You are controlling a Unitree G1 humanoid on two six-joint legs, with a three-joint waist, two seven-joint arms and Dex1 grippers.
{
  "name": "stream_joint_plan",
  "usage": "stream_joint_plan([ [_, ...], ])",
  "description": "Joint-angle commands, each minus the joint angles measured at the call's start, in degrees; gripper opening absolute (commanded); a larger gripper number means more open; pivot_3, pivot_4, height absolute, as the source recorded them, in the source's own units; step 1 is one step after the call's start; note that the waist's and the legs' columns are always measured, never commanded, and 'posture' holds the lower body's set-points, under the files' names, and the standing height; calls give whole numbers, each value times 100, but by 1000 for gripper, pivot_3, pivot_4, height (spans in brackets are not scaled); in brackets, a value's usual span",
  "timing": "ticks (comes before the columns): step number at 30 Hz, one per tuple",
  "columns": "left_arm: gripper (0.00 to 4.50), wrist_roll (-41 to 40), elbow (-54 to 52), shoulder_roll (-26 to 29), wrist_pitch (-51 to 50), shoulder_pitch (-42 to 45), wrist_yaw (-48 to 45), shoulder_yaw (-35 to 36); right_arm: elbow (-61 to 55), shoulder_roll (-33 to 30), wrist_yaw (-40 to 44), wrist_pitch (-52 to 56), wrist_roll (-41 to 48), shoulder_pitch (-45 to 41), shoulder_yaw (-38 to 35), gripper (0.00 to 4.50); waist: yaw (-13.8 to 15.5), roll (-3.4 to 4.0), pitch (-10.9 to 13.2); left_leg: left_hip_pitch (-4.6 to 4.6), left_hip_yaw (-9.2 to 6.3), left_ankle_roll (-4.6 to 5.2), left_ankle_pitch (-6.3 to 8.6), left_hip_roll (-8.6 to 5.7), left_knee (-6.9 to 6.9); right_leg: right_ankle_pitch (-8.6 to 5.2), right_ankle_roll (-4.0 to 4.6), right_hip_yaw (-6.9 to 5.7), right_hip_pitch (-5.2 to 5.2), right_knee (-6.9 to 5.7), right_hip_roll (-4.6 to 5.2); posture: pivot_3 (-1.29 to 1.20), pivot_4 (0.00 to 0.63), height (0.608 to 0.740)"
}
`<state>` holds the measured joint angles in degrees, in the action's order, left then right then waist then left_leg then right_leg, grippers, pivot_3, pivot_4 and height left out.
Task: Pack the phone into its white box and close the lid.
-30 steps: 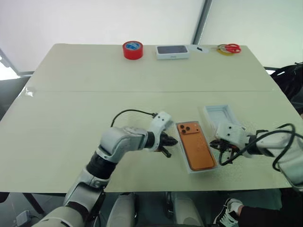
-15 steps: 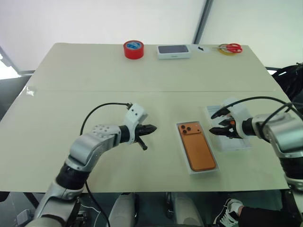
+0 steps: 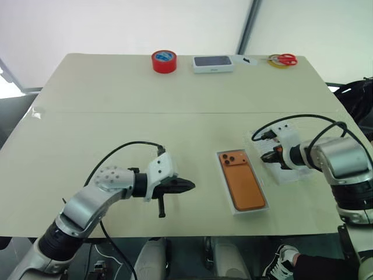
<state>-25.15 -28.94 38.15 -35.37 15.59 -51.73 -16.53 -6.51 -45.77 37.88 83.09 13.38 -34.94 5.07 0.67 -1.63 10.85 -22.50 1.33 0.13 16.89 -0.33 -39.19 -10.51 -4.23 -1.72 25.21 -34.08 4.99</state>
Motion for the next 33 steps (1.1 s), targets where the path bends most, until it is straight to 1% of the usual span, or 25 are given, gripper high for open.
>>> stream_joint_plan([
  [1,0,77,-163,7,169,-94,-10,25,-87,-19,-51,190,203,-236,-394,31,2,0,0,0,0,0,0,1,0,0,0,0,0,0,-1,0,150,732],
  [3,0,98,-120,5,196,-156,29,122,-90,39,-45,219,348,-410,-693,31,0,2,1,0,0,0,0,1,0,0,-1,0,1,0,-2,0,150,732],
  [5,0,18,13,-24,167,-271,147,396,-142,225,169,547,755,-809,-1310,31,-34,11,7,0,0,0,0,2,0,0,-1,1,1,-1,-3,0,150,732],
  [7,0,-66,196,-65,132,-378,270,684,-65,443,341,870,1544,-1182,-1907,31,-45,17,10,1,2,0,0,7,1,1,-2,2,5,-4,-8,0,150,732],
  [10,0,-59,405,-73,160,-467,302,928,183,671,33,941,2856,-1477,-2336,31,-39,16,10,2,-9,2,1,21,4,11,-18,-1,3,-5,-31,0,150,732],
  [12,0,14,498,-47,218,-490,297,995,558,757,-627,941,4155,-1538,-2313,31,-24,16,10,2,-12,3,2,23,8,11,-17,-5,2,-5,-34,0,150,732],
  [14,0,47,615,-53,232,-462,326,1079,1114,812,-1604,941,6018,-1544,-2021,31,-22,16,10,2,-9,3,2,23,6,5,-6,-2,1,-4,-30,0,150,732],
  [16,0,58,695,-67,254,-421,335,1122,1442,820,-2638,941,7627,-1465,-1671,31,-32,16,10,2,-3,3,2,20,4,5,4,5,0,-3,-24,0,150,732],
  [17,0,67,723,-78,271,-403,341,1129,1333,640,-3300,489,8700,-1249,-1245,31,-24,16,10,2,-2,3,1,20,3,5,4,6,0,-3,-23,0,150,732],
  [18,0,74,750,-87,285,-385,344,1130,1185,541,-3786,133,9399,-1064,-949,31,-14,15,10,1,-3,3,2,19,3,6,4,6,0,-3,-22,0,150,732],
  [19,0,87,770,-104,302,-368,355,1123,1056,541,-4082,-123,9792,-884,-754,31,-9,15,10,0,-6,3,2,19,4,6,2,4,-1,-3,-22,0,150,732],
  [20,0,97,783,-120,313,-355,366,1113,896,590,-4271,-318,9962,-724,-662,31,-6,15,10,-1,-6,4,2,19,4,6,0,4,0,-2,-22,0,150,732],
  [23,0,127,781,-201,331,-319,419,1051,430,929,-4594,-694,9962,-173,-664,31,-12,14,9,-3,1,6,3,19,1,10,-8,9,1,0,-22,0,150,732],
  [27,0,214,797,-377,351,-203,499,857,-88,1360,-5318,-1181,9962,620,-796,31,1,14,9,0,-2,6,3,21,0,13,-15,8,0,-3,-24,0,150,732],
  [29,0,289,836,-491,354,-110,545,742,-229,1434,-5507,-1294,9962,837,-858,31,6,15,9,-1,-2,6,3,21,0,13,-15,9,1,-4,-25,0,150,732],
  [31,0,388,936,-660,351,50,603,588,-267,1228,-5555,-1276,9962,990,-887,31,3,14,8,-1,0,6,3,20,-2,13,-14,10,0,-2,-23,0,150,732],
  [32,0,435,999,-742,350,134,635,518,-272,1124,-5558,-1257,9962,1028,-891,629,10,16,7,0,0,6,3,19,-3,13,-14,10,-2,-2,-23,0,150,732],
  [33,0,492,1097,-849,349,245,677,434,-278,992,-5528,-1233,9962,1024,-885,956,11,15,7,1,-1,6,3,17,-3,10,-10,10,-4,-2,-22,0,150,732],
])
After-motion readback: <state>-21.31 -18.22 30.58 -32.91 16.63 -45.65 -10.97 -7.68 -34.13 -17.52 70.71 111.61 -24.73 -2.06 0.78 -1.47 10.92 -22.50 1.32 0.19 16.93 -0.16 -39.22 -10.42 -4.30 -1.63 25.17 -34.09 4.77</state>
